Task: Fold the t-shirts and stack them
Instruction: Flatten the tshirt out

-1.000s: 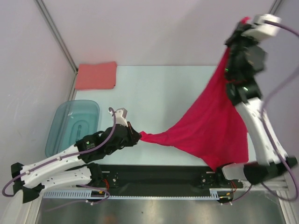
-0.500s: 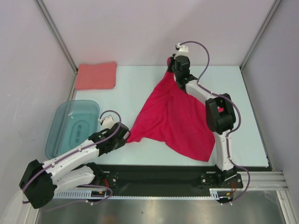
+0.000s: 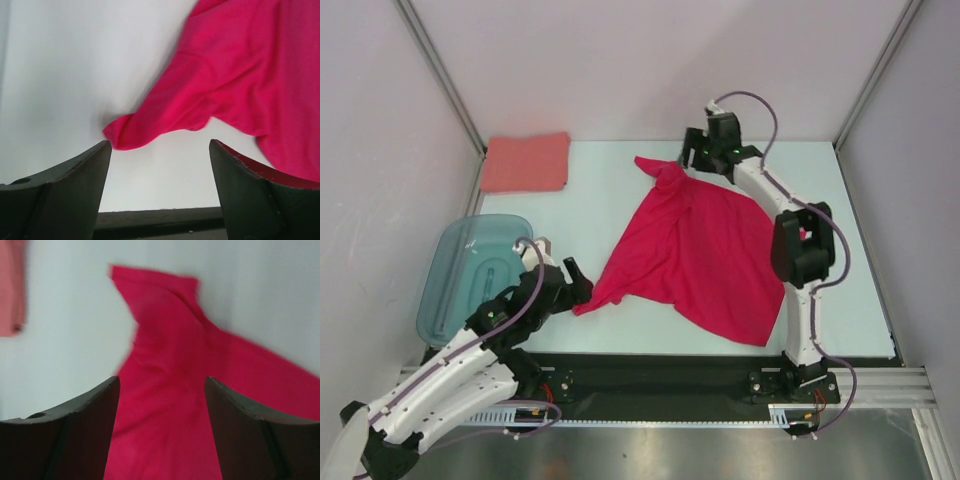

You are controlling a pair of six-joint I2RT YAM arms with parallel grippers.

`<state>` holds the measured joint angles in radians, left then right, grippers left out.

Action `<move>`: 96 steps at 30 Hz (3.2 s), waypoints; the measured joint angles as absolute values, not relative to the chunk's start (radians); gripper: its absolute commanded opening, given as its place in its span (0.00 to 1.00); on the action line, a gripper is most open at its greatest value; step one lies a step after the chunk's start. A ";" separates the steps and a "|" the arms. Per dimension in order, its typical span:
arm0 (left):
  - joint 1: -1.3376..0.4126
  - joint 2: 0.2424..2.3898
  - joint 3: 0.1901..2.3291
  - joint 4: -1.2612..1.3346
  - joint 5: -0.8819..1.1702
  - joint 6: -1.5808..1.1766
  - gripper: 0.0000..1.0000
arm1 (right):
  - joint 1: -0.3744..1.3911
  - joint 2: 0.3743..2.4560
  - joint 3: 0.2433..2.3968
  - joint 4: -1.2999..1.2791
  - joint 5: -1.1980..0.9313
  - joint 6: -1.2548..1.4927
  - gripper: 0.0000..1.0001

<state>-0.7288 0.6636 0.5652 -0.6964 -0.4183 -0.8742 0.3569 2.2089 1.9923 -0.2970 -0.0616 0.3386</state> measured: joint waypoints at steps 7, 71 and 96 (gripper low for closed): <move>-0.729 0.845 0.741 -0.579 -0.264 -0.702 0.51 | 0.192 1.798 1.456 -0.461 -0.020 0.408 0.68; -0.738 1.785 1.188 -0.423 -0.100 -0.542 0.57 | 0.061 1.328 0.631 -0.472 0.296 0.793 0.31; -0.744 1.316 0.966 -0.436 0.105 -0.549 0.50 | 0.033 1.650 1.028 -0.487 0.511 0.682 0.50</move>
<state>-0.7444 1.3163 0.9657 -0.4358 0.1051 -0.5491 0.0330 1.6505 1.0275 -0.4870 0.5110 0.6819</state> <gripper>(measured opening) 0.519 0.444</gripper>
